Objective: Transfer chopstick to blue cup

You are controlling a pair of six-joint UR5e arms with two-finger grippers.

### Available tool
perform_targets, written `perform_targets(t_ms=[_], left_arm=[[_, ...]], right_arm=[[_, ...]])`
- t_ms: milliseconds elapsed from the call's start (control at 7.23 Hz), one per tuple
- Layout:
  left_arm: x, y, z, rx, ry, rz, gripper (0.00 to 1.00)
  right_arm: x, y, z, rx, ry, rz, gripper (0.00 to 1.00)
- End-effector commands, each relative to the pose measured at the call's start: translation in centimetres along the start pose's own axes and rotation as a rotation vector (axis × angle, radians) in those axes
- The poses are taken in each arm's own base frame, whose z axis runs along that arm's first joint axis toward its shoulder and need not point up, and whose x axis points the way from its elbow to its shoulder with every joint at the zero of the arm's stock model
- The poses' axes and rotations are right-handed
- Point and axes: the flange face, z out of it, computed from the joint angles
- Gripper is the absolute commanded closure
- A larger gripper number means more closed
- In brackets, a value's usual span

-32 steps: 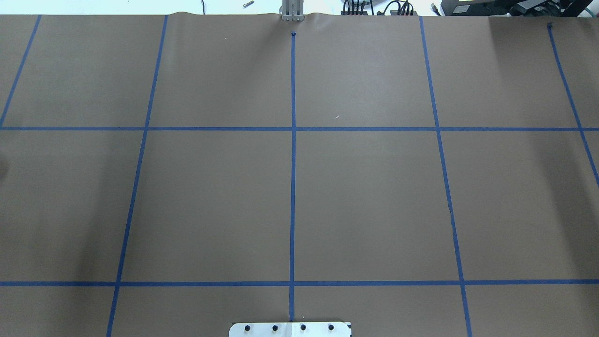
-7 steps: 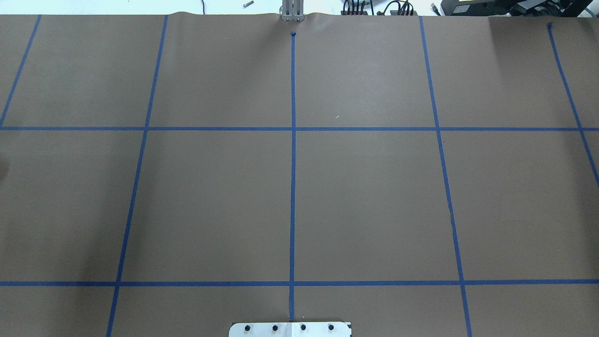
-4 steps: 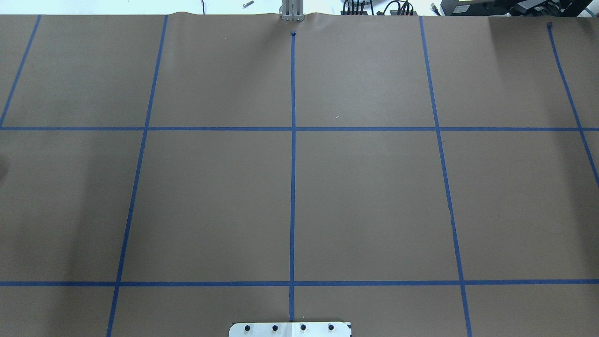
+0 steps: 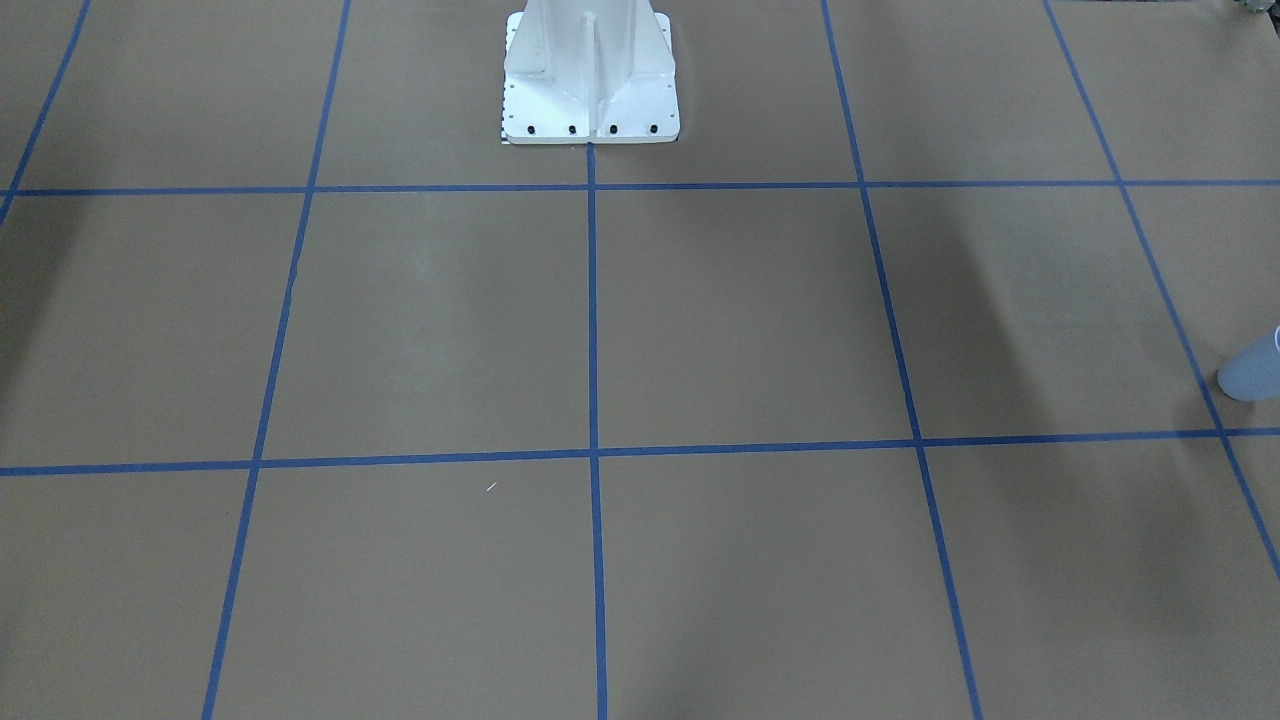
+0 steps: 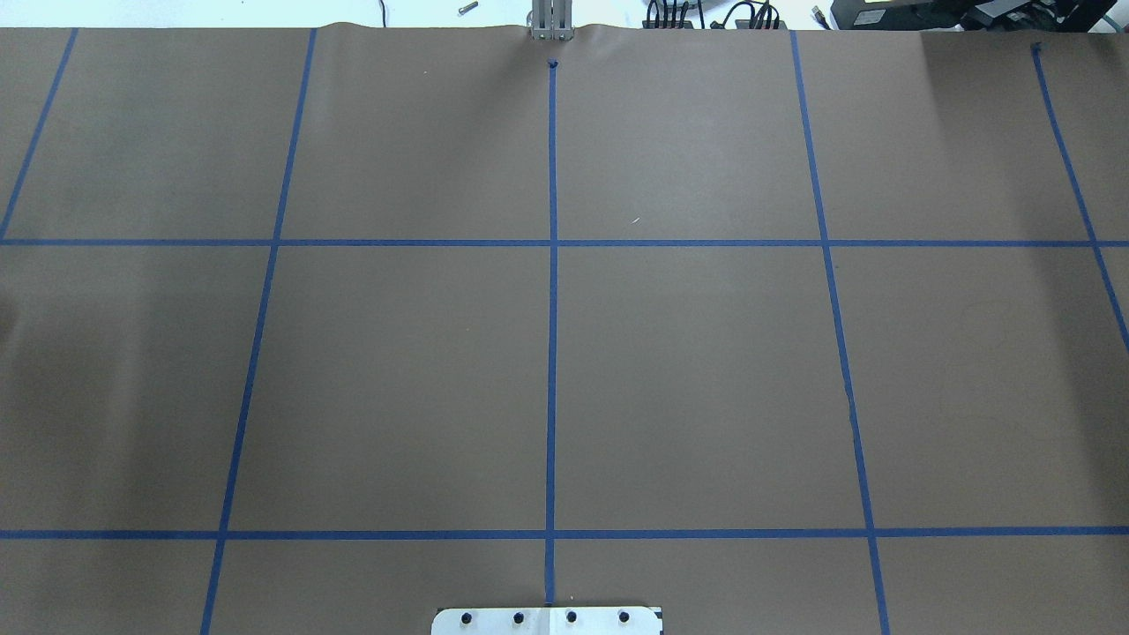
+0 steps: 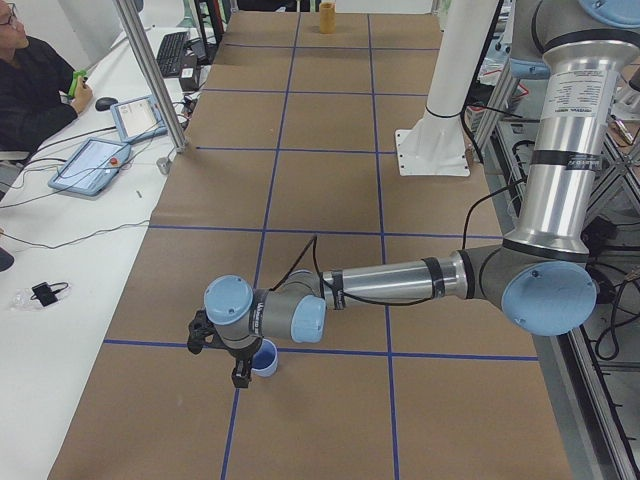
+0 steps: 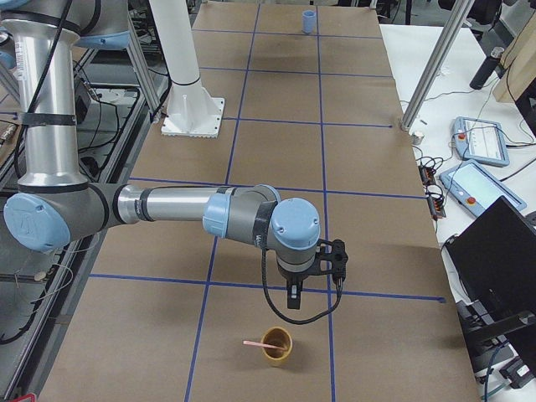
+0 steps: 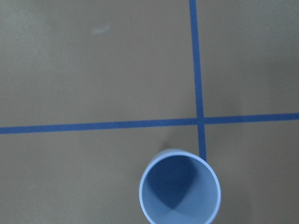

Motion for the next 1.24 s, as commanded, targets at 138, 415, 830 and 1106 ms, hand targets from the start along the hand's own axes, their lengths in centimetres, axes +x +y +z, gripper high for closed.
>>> perform_targets(t_ms=[138,415,830,1106], left_arm=[[-1.0,0.3,2.7,-0.025,0.000,0.002,0.02],[0.2,0.5,4.9,-0.066,0.001,-0.006,0.02],[0.4,0.9,6.6,-0.100,-0.001,-0.027,0.45],[1.0,0.6,6.4,-0.094,-0.001,-0.035,1.00]], right_arm=[[-0.4,-0.4,-0.3,0.007,-0.005,0.006,0.00],[-0.5,-0.5,-0.3,0.007,-0.005,0.004,0.00],[-0.5,-0.5,-0.3,0.007,-0.006,0.004,0.00],[-0.4,-0.3,-0.2,0.005,-0.007,0.006,0.00]])
